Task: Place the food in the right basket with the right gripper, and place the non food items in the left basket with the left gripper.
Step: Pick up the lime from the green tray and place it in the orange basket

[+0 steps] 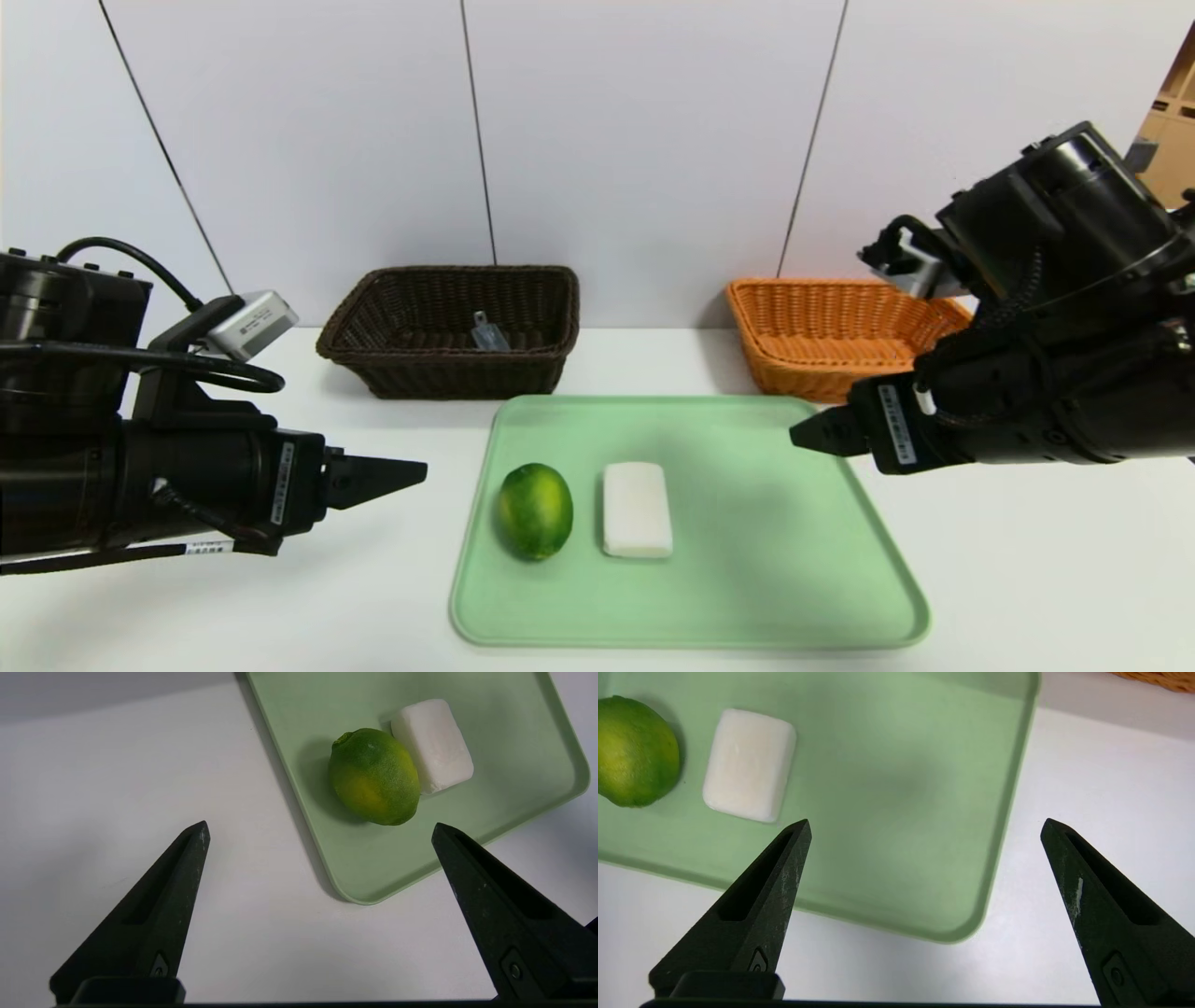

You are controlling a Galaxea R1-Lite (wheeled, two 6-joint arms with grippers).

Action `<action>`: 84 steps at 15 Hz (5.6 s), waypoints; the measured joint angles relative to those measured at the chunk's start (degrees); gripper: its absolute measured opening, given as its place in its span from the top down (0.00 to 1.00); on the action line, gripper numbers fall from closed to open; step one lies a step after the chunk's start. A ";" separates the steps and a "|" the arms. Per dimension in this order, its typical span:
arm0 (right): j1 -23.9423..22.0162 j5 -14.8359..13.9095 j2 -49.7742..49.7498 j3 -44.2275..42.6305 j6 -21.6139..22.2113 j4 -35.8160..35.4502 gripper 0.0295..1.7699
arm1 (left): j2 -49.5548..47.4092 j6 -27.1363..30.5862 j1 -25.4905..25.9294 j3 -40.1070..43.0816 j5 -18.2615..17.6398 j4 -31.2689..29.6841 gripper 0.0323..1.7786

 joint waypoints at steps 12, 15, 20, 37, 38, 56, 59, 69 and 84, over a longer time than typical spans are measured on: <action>-1.44 -0.33 -10.03 7.83 -0.02 -0.06 0.04 | 7.22 -2.18 -9.45 -6.30 10.79 3.22 0.05; -1.62 -0.74 -11.08 9.75 -0.02 -0.24 0.04 | 10.91 -7.39 -14.28 -9.53 15.59 6.17 0.05; -1.62 -0.94 -12.15 10.93 -0.28 -0.57 0.04 | 18.25 -18.52 -21.55 -14.21 25.99 9.90 0.05; 4.41 -0.13 -4.56 7.06 -2.43 -11.25 0.04 | 11.69 -12.11 -16.65 -14.99 26.40 13.57 0.05; 5.74 -0.22 -3.12 6.17 -2.49 -12.40 0.04 | 10.86 -10.25 -15.99 -14.82 26.40 14.19 0.05; 17.57 -0.05 31.20 -18.58 -2.05 -20.39 0.04 | -2.04 2.93 -0.16 -14.21 26.89 23.95 0.05; 18.38 0.02 32.55 -18.88 -1.82 -19.85 0.04 | -3.34 3.08 1.43 -14.12 27.03 24.48 0.05; 19.68 -0.05 36.49 -18.83 0.59 -19.21 0.04 | -3.89 3.00 1.74 -14.08 26.93 24.50 0.05; 19.60 -0.94 36.27 -18.86 1.46 -20.32 0.42 | -3.91 2.95 1.74 -14.03 26.73 24.48 0.05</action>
